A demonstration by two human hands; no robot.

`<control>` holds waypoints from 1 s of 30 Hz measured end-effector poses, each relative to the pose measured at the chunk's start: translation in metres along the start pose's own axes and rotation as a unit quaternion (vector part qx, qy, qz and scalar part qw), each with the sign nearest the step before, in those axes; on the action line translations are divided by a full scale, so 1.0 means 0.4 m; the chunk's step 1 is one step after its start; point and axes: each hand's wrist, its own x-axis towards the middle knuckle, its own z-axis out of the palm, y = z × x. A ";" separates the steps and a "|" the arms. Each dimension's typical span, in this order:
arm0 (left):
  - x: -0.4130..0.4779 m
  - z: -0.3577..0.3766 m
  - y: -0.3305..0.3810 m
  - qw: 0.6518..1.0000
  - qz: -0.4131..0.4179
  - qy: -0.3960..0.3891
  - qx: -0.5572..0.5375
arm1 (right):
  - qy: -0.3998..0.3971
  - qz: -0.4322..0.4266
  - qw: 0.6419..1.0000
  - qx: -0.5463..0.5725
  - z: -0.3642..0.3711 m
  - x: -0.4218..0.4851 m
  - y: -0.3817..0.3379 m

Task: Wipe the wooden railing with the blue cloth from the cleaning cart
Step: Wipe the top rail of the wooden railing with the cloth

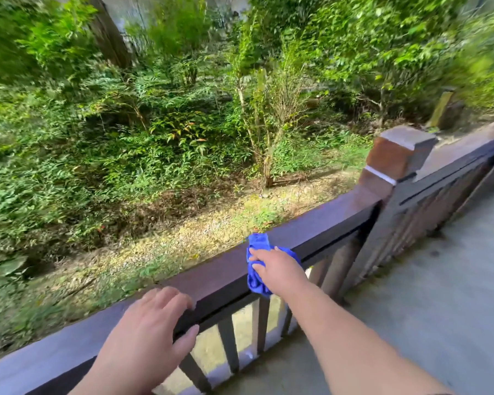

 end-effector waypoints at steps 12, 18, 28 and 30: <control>0.202 0.059 0.076 0.995 -0.057 -0.071 0.032 | 0.070 0.010 0.998 -0.002 -0.140 0.094 0.203; 0.430 0.128 0.160 0.994 -0.041 -0.103 -0.004 | 0.097 0.049 0.994 0.007 -0.213 0.165 0.306; 0.725 0.207 0.277 0.984 0.005 -0.177 -0.005 | 0.135 0.117 0.984 0.012 -0.356 0.299 0.510; 0.752 0.213 0.300 0.982 0.004 -0.188 0.001 | 0.156 0.126 0.980 0.016 -0.395 0.326 0.552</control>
